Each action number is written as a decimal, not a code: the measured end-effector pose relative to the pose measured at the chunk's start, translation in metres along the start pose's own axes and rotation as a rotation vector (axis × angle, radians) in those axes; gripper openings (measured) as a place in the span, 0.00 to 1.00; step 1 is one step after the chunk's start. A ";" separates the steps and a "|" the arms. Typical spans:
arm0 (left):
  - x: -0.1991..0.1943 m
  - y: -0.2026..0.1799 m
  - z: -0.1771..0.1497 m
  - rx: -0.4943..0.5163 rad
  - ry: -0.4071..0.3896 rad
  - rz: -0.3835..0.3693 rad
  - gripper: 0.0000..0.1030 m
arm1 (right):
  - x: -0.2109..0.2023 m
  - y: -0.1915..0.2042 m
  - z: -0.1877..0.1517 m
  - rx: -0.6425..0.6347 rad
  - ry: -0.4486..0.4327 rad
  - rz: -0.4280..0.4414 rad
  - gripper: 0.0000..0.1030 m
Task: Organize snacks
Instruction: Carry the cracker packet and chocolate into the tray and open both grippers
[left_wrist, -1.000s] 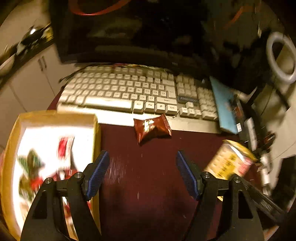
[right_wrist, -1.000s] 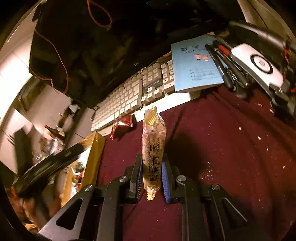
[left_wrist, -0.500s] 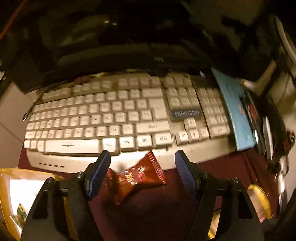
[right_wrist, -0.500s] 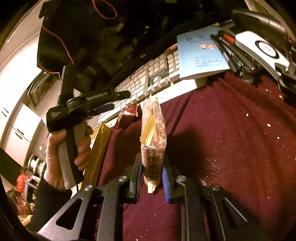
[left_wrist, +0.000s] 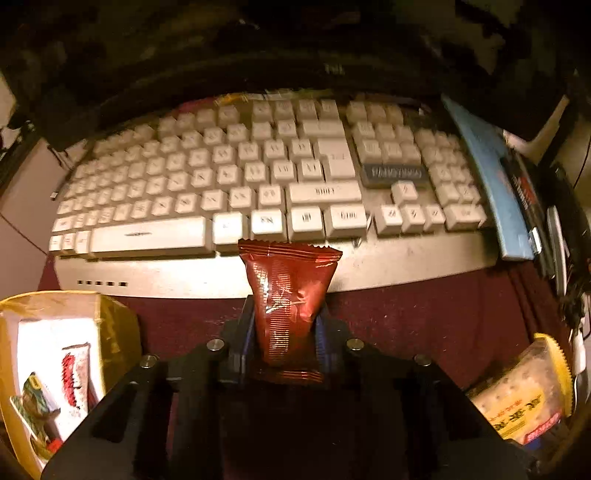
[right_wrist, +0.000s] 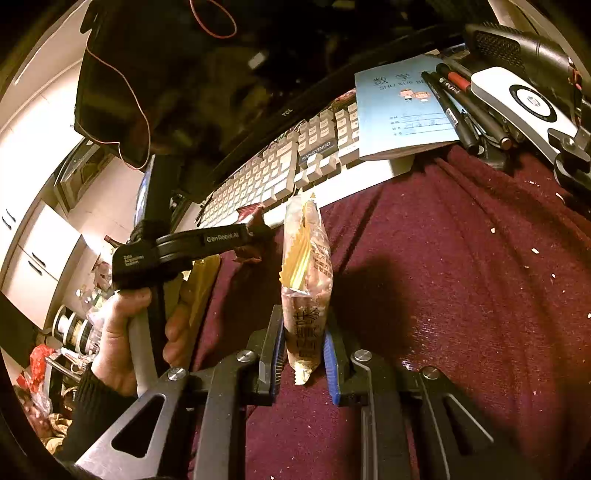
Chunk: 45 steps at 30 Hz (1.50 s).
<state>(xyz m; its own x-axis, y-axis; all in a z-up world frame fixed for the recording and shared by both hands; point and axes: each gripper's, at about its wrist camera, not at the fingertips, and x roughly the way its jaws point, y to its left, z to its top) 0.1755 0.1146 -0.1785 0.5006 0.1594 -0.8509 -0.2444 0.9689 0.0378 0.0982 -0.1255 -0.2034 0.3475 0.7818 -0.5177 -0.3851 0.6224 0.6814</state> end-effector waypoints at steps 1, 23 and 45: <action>-0.006 0.002 -0.002 -0.015 -0.005 -0.011 0.23 | 0.000 0.000 0.001 0.000 0.000 0.001 0.18; -0.167 0.188 -0.162 -0.552 -0.277 0.140 0.23 | 0.036 0.126 -0.017 -0.226 0.193 0.247 0.18; -0.077 0.271 -0.127 -0.540 -0.016 0.158 0.45 | 0.242 0.225 0.022 -0.309 0.518 0.112 0.33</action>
<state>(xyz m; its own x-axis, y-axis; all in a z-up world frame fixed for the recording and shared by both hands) -0.0351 0.3413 -0.1692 0.4350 0.3018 -0.8484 -0.7055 0.6996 -0.1129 0.1141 0.2035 -0.1642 -0.1403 0.7115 -0.6885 -0.6521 0.4568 0.6051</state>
